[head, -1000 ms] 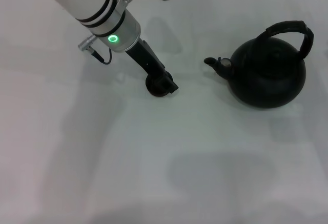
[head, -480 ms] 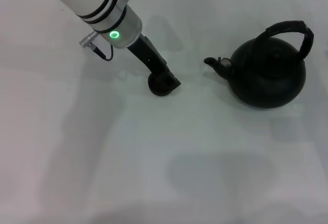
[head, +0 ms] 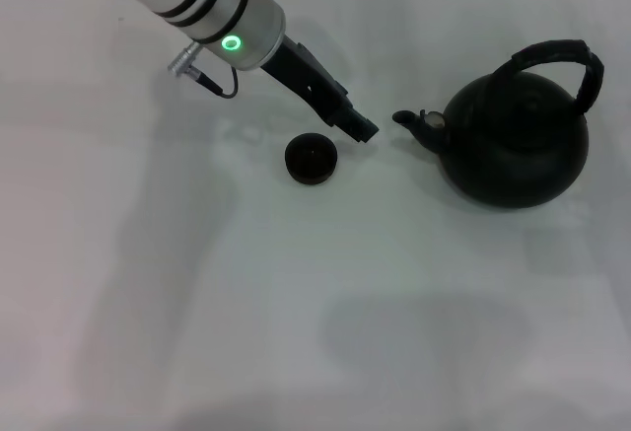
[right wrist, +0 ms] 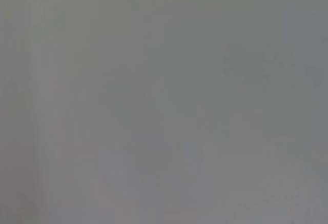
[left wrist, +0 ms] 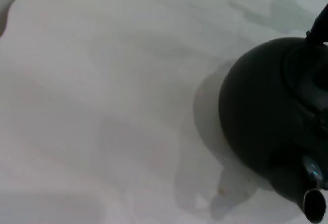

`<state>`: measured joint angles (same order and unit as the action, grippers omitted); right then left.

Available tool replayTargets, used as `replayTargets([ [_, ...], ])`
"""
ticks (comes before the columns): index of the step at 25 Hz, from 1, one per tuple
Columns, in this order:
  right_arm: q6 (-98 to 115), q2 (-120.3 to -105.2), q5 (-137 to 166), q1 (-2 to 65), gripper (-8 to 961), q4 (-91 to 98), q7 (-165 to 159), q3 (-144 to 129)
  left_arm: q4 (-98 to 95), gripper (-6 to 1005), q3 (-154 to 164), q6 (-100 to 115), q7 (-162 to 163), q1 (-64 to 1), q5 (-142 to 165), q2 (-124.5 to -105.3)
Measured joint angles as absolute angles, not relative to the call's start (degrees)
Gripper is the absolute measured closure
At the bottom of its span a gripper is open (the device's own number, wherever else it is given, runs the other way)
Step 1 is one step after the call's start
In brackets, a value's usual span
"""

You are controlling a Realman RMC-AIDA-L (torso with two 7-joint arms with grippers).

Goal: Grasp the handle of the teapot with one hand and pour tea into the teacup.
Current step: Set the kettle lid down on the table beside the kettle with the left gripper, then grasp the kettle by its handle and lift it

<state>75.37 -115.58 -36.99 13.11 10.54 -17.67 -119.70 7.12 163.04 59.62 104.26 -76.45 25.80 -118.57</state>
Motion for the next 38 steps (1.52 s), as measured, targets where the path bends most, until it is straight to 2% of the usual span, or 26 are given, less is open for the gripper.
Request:
replayTargets([
  [6,75.35,-115.49,-38.04,13.1,81,10.48,-17.41,-119.44,9.29,274,163.03,63.48,100.49,-73.73,18.19,-118.47],
  [15,75.49,-115.41,-38.06,13.55,81,10.56,-17.34,-118.98,17.1,273,163.04,77.03,87.86,-65.22,0.88,-118.44],
  [26,76.3,-115.42,-38.05,13.52,81,11.13,-23.53,-119.1,16.81,273,163.05,80.09,66.14,-49.39,-27.03,-118.78],
  [28,76.56,-115.3,-37.91,13.6,81,10.9,-26.79,-119.07,13.22,275,163.06,79.74,57.26,-43.89,-37.36,-118.83],
  [38,76.94,-115.21,-37.27,14.02,81,10.92,-27.32,-121.97,-2.64,283,163.03,76.36,28.22,-32.78,-65.76,-119.1],
])
